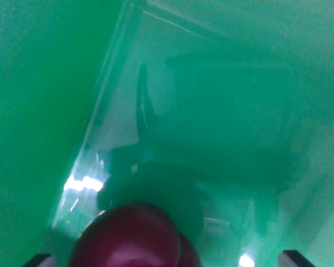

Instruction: Pick fruit

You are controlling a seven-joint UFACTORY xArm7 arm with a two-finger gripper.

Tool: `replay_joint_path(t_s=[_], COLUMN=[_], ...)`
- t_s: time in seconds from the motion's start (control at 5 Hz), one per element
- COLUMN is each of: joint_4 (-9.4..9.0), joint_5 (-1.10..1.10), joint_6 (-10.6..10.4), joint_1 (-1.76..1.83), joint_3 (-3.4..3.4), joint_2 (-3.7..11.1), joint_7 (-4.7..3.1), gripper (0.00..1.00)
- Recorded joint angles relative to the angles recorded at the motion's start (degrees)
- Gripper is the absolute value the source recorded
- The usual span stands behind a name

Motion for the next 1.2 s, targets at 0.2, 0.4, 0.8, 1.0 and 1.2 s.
replay_joint_path(t_s=[0.2,0.4,0.8,1.0,1.2], joint_4=[0.00,-0.54,-0.78,-0.78,-0.79], joint_5=[0.00,0.11,0.16,0.16,0.16], joint_6=[0.0,-0.6,-0.9,-0.9,-0.9], joint_1=[0.00,0.11,0.16,0.16,0.17], joint_3=[0.00,0.08,0.11,0.11,0.11], joint_2=[0.00,0.12,0.17,0.17,0.18], joint_7=[0.00,-0.20,-0.29,-0.29,-0.29], gripper=[0.00,0.00,0.00,0.00,0.00])
